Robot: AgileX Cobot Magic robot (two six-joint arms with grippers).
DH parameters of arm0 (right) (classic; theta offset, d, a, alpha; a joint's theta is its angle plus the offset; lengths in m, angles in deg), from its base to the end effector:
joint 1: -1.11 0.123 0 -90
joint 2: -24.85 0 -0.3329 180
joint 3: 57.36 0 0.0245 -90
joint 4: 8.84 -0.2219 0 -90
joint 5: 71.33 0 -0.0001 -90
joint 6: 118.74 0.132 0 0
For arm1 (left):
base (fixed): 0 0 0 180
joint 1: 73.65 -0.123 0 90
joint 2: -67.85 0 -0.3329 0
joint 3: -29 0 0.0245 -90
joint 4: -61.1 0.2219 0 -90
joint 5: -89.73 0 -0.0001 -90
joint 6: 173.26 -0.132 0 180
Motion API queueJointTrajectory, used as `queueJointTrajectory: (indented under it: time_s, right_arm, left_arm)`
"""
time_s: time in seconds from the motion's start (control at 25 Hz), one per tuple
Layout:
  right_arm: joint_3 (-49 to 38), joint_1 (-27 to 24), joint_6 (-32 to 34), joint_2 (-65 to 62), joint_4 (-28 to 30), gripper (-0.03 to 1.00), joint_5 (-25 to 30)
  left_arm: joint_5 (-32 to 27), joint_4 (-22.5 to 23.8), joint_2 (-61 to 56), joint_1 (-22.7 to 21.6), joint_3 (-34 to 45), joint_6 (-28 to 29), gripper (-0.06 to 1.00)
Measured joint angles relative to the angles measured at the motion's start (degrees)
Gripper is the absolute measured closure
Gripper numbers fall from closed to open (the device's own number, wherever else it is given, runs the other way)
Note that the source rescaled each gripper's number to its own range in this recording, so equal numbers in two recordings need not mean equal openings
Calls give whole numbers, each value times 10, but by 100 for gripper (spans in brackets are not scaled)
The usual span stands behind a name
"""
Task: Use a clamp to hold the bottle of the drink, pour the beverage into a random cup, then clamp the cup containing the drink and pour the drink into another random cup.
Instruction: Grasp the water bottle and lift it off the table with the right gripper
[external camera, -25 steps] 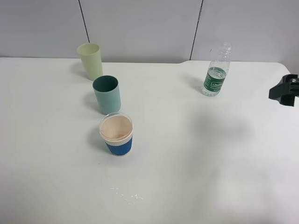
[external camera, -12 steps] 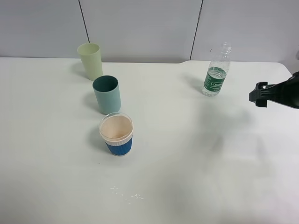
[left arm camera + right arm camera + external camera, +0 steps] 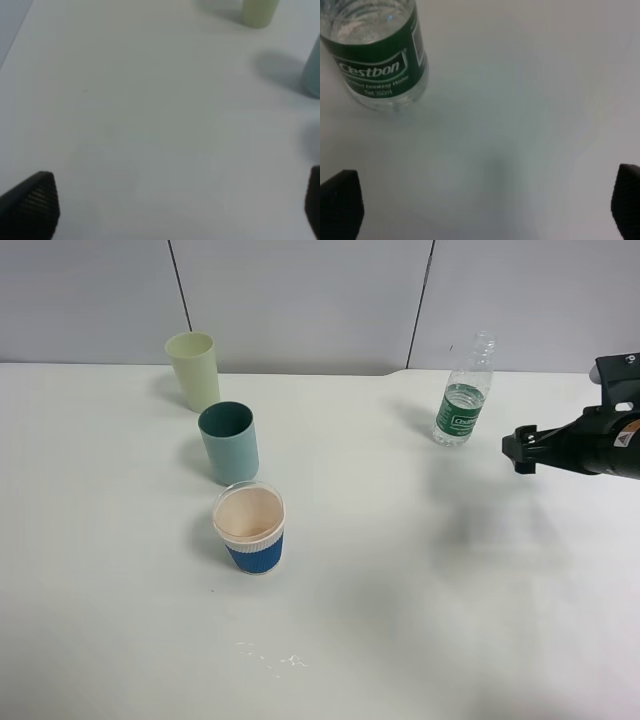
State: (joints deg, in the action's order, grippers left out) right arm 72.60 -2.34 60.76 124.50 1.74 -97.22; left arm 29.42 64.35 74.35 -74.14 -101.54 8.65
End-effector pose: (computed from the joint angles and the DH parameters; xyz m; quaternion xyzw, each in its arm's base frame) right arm 0.2978 -0.0074 0.1980 -0.0695 0.8805 -0.0197 0.4686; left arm -0.0424 0.0061 0.2468 -0.0189 0.8487 0.0218 0.5280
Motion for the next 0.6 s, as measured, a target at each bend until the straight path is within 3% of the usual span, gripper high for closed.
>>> queueJointTrajectory:
  time_s: [0.24,0.48,0.6]
  right_arm:
    - [0,-1,0,80,13,-3,-112]
    - [0,-1,0,180,89,-3,-275]
    - [0,-1,-1,217,86,-3,-354]
  left_arm:
    - [0,0,0,0,0,0,-6]
    - [0,0,0,0,0,0,-6]
    - [0,0,0,0,0,0,-6]
